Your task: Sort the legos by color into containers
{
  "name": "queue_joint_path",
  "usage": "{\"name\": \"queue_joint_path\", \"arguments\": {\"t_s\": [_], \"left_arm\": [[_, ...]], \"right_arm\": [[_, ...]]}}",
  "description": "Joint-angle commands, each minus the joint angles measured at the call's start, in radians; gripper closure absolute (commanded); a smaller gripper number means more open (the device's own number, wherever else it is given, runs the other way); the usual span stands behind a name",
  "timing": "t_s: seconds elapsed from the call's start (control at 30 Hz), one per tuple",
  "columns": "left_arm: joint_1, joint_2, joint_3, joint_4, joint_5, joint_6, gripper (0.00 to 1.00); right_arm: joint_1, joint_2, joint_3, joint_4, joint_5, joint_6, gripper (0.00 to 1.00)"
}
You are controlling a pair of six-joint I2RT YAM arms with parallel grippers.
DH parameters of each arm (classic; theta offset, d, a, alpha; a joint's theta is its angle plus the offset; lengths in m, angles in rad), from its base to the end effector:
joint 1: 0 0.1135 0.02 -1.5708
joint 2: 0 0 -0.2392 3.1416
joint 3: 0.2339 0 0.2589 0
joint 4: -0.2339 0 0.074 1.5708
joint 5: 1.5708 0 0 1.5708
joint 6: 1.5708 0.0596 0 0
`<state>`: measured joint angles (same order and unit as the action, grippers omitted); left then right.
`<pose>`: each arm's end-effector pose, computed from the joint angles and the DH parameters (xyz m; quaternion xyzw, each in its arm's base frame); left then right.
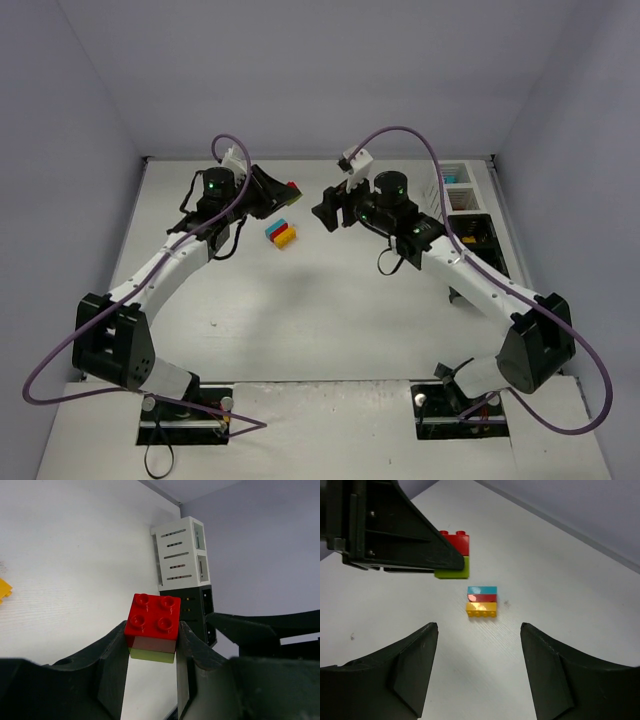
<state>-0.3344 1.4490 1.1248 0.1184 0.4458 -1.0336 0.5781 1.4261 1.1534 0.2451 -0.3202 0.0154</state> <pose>0.3447 -0.1470 0.3015 -0.1282 0.7588 -0.5217 0.3684 0.3036 0.2205 0.3366 -0.3033 0.6489 0.3106 0.6249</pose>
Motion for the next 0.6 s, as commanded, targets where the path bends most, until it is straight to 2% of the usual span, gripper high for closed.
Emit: {"name": "queue_joint_path", "arguments": {"t_s": [0.0, 0.3, 0.37, 0.57], "left_arm": [[-0.008, -0.033, 0.032, 0.121, 0.018, -0.057, 0.94], [-0.025, -0.044, 0.004, 0.182, 0.005, -0.12, 0.94], [-0.028, -0.044, 0.0, 0.194, 0.002, -0.129, 0.94], [-0.037, -0.058, -0.019, 0.205, -0.01, -0.132, 0.94]], "right_arm": [[0.034, 0.011, 0.032, 0.155, -0.016, 0.023, 0.37], [0.095, 0.099, 0.117, 0.201, -0.016, 0.011, 0.4], [0.098, 0.114, 0.124, 0.207, -0.003, 0.009, 0.43], [0.098, 0.135, 0.143, 0.23, 0.03, 0.006, 0.44]]}}
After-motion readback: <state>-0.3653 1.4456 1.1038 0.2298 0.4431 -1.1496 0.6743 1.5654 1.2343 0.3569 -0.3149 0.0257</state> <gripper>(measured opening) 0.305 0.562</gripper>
